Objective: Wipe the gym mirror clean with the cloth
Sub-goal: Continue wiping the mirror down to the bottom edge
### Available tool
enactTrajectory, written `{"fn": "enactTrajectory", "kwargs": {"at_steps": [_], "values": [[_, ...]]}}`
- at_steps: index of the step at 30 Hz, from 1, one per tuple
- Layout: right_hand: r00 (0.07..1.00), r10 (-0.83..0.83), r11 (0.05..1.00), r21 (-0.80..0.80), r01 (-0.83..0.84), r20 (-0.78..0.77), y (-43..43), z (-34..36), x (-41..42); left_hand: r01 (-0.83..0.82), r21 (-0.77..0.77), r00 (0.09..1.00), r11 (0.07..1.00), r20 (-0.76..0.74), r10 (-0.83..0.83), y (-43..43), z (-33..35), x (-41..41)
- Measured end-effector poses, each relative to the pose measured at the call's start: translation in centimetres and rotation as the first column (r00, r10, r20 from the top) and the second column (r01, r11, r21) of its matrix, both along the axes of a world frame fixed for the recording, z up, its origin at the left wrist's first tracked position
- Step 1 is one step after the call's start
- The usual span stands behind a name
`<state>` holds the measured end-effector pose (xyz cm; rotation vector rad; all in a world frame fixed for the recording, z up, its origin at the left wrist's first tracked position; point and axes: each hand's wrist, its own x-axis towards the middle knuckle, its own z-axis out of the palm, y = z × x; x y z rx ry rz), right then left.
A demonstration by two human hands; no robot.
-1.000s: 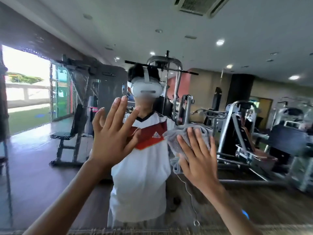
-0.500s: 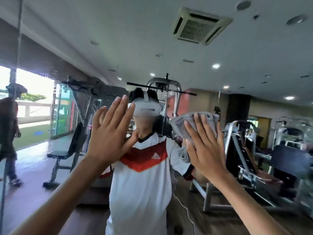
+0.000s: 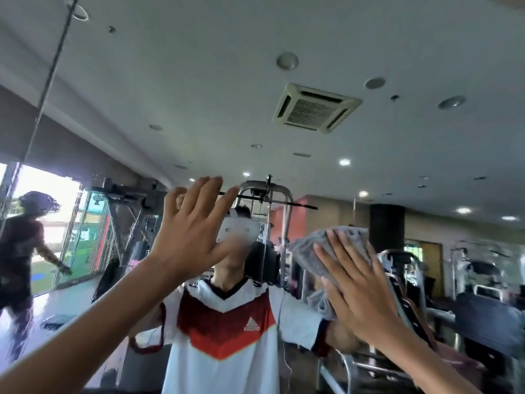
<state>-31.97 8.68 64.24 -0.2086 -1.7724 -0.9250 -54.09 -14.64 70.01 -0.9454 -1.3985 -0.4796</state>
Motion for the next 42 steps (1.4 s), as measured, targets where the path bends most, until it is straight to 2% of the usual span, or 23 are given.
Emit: {"fn": "enactTrajectory", "kwargs": {"at_steps": [4,6,9,12,14,15,18,20,22,26,28,30,32,35,37,40,42], "values": [[0.948,0.092,0.965,-0.208,-0.160,-0.305,0.3,10.1,-0.5,-0.008,-0.012,0.998,1.000,-0.059,0.007,-0.2,3.5,-0.1],[0.923,0.072,0.946,-0.268,-0.183,-0.378,-1.7,14.4,-2.7,-0.007,0.002,0.999,1.000,-0.048,0.007,0.0,5.6,0.3],[0.942,0.087,0.965,-0.209,-0.161,-0.323,-4.8,14.3,-6.0,0.014,0.017,0.999,1.000,-0.029,-0.014,0.5,8.0,0.7],[0.992,0.097,0.995,0.014,-0.096,-0.077,-3.9,10.1,-5.0,0.024,0.010,1.000,1.000,-0.016,-0.024,0.5,9.0,0.2],[0.996,0.083,0.996,0.045,-0.082,-0.014,-1.6,9.4,-2.5,0.026,0.001,1.000,1.000,-0.014,-0.026,0.3,9.2,-0.4],[0.995,0.090,0.996,-0.003,-0.090,-0.047,-0.6,10.3,-1.3,0.027,-0.004,1.000,1.000,-0.016,-0.027,0.3,9.4,-0.6],[0.958,0.049,0.952,-0.278,-0.130,-0.281,-1.0,16.6,-0.7,0.027,-0.002,0.999,1.000,-0.038,-0.027,0.4,10.8,-0.8],[0.931,0.008,0.926,-0.348,-0.144,-0.366,-2.9,20.9,-2.4,0.052,0.024,0.998,0.998,-0.047,-0.051,0.7,11.9,-0.3],[0.941,0.050,0.947,-0.283,-0.151,-0.333,-4.8,22.0,-4.5,0.086,0.052,0.995,0.995,-0.046,-0.083,0.9,12.7,0.1],[0.990,0.122,0.992,-0.006,-0.123,-0.068,-4.4,16.6,-5.2,0.092,0.082,0.994,0.992,-0.073,-0.086,0.4,14.3,-0.3],[0.992,0.120,0.993,0.018,-0.120,-0.026,-2.3,15.5,-3.3,0.098,0.088,0.993,0.991,-0.074,-0.091,0.0,15.0,-0.8],[0.984,0.139,0.987,-0.067,-0.146,-0.107,-0.9,17.8,-1.8,0.101,0.090,0.993,0.991,-0.075,-0.095,-0.1,15.2,-1.2],[0.955,0.130,0.969,-0.170,-0.180,-0.266,-1.2,22.3,-1.4,0.102,0.087,0.993,0.991,-0.064,-0.096,0.1,15.3,-1.4],[0.912,0.062,0.941,-0.281,-0.189,-0.405,-3.4,28.2,-3.0,0.095,0.085,0.996,0.992,-0.011,-0.094,0.1,15.3,-1.5],[0.930,0.072,0.962,-0.222,-0.160,-0.360,-4.7,28.4,-4.7,0.083,0.082,0.996,0.993,0.017,-0.084,-0.1,15.3,-1.6],[0.992,0.116,0.993,-0.021,-0.117,-0.041,-4.6,24.9,-4.8,0.065,0.081,0.997,0.995,0.029,-0.068,-0.1,15.2,-1.8],[0.991,0.096,0.995,-0.009,-0.096,0.091,-2.8,23.8,-2.8,0.064,0.084,0.997,0.994,0.032,-0.067,0.0,15.0,-1.7]]}}
